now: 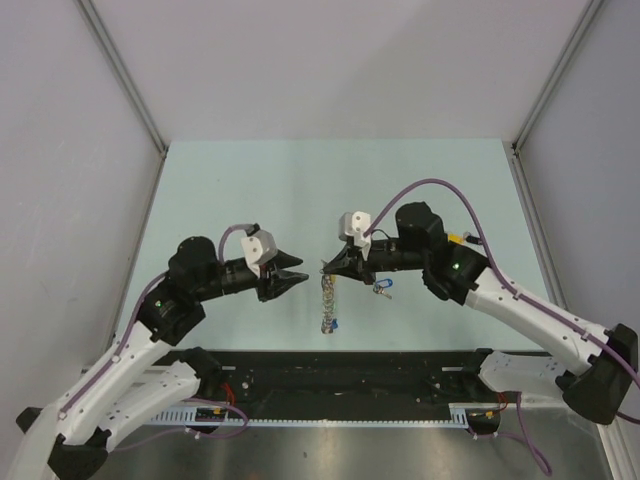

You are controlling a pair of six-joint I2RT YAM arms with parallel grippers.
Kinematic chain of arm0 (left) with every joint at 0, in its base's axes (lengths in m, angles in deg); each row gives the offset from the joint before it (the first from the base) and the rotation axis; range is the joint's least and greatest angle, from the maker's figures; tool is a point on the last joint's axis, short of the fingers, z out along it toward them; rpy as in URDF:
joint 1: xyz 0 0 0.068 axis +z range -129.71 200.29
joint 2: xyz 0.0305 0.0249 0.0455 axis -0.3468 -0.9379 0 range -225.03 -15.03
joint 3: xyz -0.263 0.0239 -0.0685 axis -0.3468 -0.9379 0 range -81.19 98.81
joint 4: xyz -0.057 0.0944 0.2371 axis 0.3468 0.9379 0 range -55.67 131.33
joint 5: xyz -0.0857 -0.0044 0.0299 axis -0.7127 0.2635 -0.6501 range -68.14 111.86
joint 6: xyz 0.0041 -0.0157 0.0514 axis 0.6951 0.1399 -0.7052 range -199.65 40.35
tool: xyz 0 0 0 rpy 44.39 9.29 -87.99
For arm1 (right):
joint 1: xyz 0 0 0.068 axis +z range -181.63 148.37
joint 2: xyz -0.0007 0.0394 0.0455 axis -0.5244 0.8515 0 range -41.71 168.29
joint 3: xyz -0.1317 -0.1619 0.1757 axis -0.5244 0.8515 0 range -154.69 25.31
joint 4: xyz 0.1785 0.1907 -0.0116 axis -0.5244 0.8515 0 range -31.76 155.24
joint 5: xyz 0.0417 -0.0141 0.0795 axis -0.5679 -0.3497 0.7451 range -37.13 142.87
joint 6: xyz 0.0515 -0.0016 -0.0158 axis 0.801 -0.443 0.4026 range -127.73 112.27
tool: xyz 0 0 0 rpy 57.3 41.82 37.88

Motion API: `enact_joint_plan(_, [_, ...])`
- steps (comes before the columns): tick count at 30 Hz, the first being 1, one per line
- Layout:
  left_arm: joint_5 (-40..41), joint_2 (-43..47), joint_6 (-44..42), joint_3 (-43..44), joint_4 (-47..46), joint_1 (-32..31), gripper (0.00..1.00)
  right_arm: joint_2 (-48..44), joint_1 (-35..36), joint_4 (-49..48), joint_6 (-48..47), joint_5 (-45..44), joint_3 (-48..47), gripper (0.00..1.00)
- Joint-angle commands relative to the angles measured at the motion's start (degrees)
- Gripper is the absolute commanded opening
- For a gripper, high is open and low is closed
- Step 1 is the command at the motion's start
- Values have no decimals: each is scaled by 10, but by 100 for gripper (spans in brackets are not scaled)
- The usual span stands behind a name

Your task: Put the keys on the keyring

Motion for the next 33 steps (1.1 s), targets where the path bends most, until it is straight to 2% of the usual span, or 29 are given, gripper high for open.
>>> enact_joint_plan(1, [10, 23, 53, -39, -114, 15, 42, -50, -20, -172, 80, 41, 50, 0])
enact_joint_plan(9, [-64, -10, 77, -52, -176, 15, 44, -79, -38, -325, 169, 54, 124, 0])
enact_joint_plan(14, [-72, -5, 69, -66, -186, 15, 44, -86, -39, -400, 209, 40, 162, 0])
enact_joint_plan(23, [-100, -5, 61, -80, -206, 15, 42, -80, -28, -434, 234, 41, 176, 0])
enact_joint_plan(33, [-129, -8, 71, -80, -221, 15, 31, -67, -12, -438, 226, 37, 177, 0])
